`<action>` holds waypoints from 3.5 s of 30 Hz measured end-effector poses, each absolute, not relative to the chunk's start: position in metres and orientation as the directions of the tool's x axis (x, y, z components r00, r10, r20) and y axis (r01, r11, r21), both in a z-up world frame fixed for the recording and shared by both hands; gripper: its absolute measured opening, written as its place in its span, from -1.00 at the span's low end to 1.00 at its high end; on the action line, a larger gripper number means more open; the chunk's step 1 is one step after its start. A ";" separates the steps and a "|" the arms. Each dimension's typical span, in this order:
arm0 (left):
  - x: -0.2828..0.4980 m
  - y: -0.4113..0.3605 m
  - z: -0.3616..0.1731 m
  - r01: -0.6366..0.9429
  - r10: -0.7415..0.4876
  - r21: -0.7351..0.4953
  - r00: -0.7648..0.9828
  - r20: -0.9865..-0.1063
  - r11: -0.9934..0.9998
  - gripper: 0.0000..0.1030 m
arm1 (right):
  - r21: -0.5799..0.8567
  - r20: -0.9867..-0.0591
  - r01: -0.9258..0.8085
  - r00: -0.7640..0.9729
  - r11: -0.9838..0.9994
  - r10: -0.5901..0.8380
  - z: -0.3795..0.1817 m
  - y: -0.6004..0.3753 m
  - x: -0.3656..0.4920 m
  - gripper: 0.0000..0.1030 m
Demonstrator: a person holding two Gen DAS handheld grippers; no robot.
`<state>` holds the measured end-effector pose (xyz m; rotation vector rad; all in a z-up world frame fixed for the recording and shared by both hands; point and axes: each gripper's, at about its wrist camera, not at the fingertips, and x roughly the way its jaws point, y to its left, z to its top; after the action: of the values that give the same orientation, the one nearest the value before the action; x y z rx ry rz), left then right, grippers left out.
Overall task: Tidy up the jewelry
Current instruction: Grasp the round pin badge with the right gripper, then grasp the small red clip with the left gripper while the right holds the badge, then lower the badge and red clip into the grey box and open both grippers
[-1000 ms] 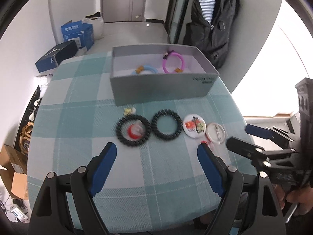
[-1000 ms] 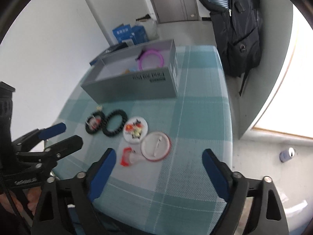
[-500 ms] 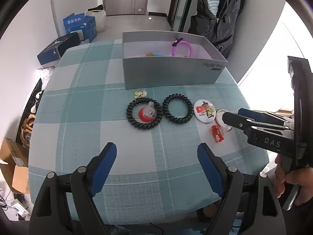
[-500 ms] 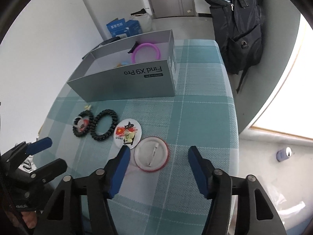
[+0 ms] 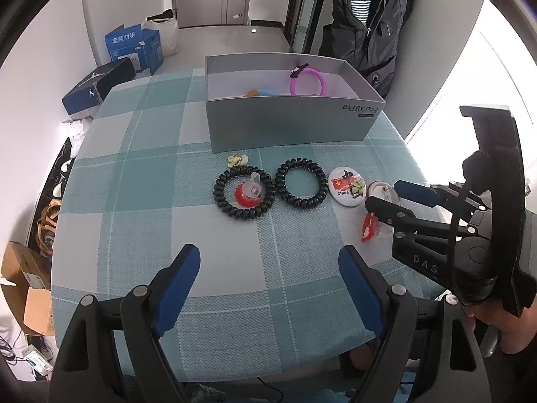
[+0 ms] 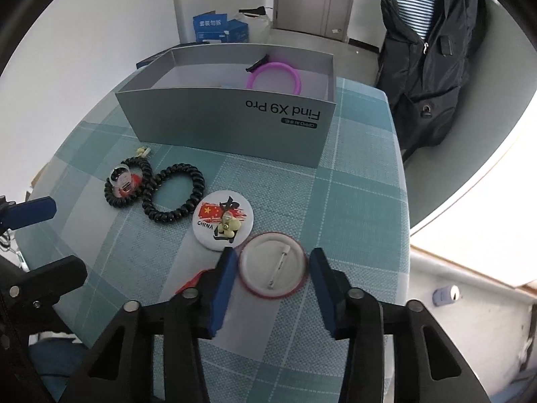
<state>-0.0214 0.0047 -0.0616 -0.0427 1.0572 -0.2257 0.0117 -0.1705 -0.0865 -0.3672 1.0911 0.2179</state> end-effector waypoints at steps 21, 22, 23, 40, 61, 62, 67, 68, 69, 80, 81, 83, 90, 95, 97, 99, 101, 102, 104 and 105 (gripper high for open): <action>-0.018 -0.051 -0.065 0.287 -0.327 -0.228 0.367 -0.871 0.930 0.58 | 0.177 -0.806 -0.209 0.531 0.962 0.264 -0.022 -0.229 0.015 -0.19; -0.018 -0.055 -0.065 0.297 -0.332 -0.230 0.362 -0.871 0.927 0.58 | 0.190 -0.801 -0.203 0.534 0.960 0.272 -0.019 -0.232 0.014 -0.19; -0.019 -0.059 -0.066 0.308 -0.334 -0.227 0.359 -0.872 0.924 0.58 | 0.205 -0.796 -0.198 0.537 0.959 0.281 -0.017 -0.235 0.014 -0.19; -0.006 -0.087 -0.075 0.324 -0.228 -0.107 0.360 -0.905 0.940 -0.25 | 0.264 -0.763 -0.155 0.571 0.952 0.305 -0.004 -0.268 0.007 -0.19; 0.014 -0.038 -0.023 0.225 -0.323 -0.242 0.473 -0.820 0.944 -0.52 | 0.305 -0.753 -0.207 0.545 0.929 0.369 0.000 -0.242 0.014 -0.19; 0.017 -0.033 -0.021 0.207 -0.320 -0.249 0.475 -0.820 0.946 -0.52 | 0.305 -0.755 -0.214 0.539 0.928 0.373 0.002 -0.238 0.016 -0.19; 0.040 -0.017 -0.013 0.141 -0.275 -0.237 0.490 -0.827 0.961 -0.52 | 0.307 -0.743 -0.268 0.533 0.913 0.406 0.017 -0.218 0.029 -0.19; 0.046 -0.013 -0.008 0.129 -0.272 -0.239 0.501 -0.822 0.962 -0.52 | 0.307 -0.740 -0.276 0.532 0.911 0.411 0.020 -0.214 0.032 -0.19; 0.050 -0.009 -0.007 0.123 -0.270 -0.241 0.506 -0.819 0.963 -0.52 | 0.312 -0.737 -0.286 0.529 0.906 0.421 0.023 -0.210 0.036 -0.19; 0.093 0.010 0.007 0.126 -0.270 -0.239 0.517 -0.813 0.963 -0.52 | 0.285 -0.744 -0.390 0.487 0.876 0.458 0.035 -0.165 0.096 -0.19; 0.096 0.013 0.006 0.125 -0.276 -0.248 0.512 -0.814 0.961 -0.52 | 0.283 -0.746 -0.394 0.483 0.875 0.459 0.034 -0.163 0.101 -0.19; 0.105 0.019 0.004 0.123 -0.293 -0.268 0.501 -0.814 0.956 -0.52 | 0.283 -0.750 -0.400 0.475 0.872 0.461 0.032 -0.159 0.113 -0.19; 0.127 0.022 -0.004 0.132 -0.346 -0.322 0.466 -0.814 0.937 -0.52 | 0.287 -0.771 -0.403 0.441 0.869 0.459 0.014 -0.153 0.141 -0.19; 0.139 0.022 -0.017 0.139 -0.391 -0.368 0.431 -0.813 0.919 -0.52 | 0.291 -0.791 -0.390 0.416 0.874 0.449 -0.002 -0.153 0.150 -0.19; 0.143 0.023 -0.021 0.138 -0.409 -0.388 0.417 -0.812 0.911 -0.52 | 0.295 -0.795 -0.385 0.408 0.874 0.448 -0.006 -0.153 0.153 -0.19; 0.147 0.024 -0.025 0.133 -0.422 -0.404 0.404 -0.812 0.905 -0.52 | 0.297 -0.801 -0.377 0.402 0.877 0.444 -0.010 -0.154 0.155 -0.19; 0.149 0.025 -0.027 0.134 -0.437 -0.420 0.392 -0.809 0.898 -0.52 | 0.301 -0.806 -0.367 0.395 0.880 0.440 -0.014 -0.156 0.157 -0.19; 0.150 0.026 -0.027 0.135 -0.443 -0.426 0.390 -0.807 0.895 -0.52 | 0.303 -0.809 -0.363 0.391 0.881 0.439 -0.016 -0.156 0.159 -0.19; 0.151 0.026 -0.029 0.137 -0.453 -0.436 0.384 -0.804 0.889 -0.52 | 0.307 -0.816 -0.355 0.380 0.883 0.436 -0.020 -0.157 0.161 -0.19; 0.152 0.026 -0.029 0.134 -0.455 -0.439 0.383 -0.804 0.888 -0.52 | 0.310 -0.818 -0.352 0.376 0.883 0.436 -0.021 -0.157 0.162 -0.19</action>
<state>0.1520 0.0261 -0.0291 -0.3259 1.1202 -0.3842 0.1617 -0.1572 -0.0209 0.0888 1.0732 0.5046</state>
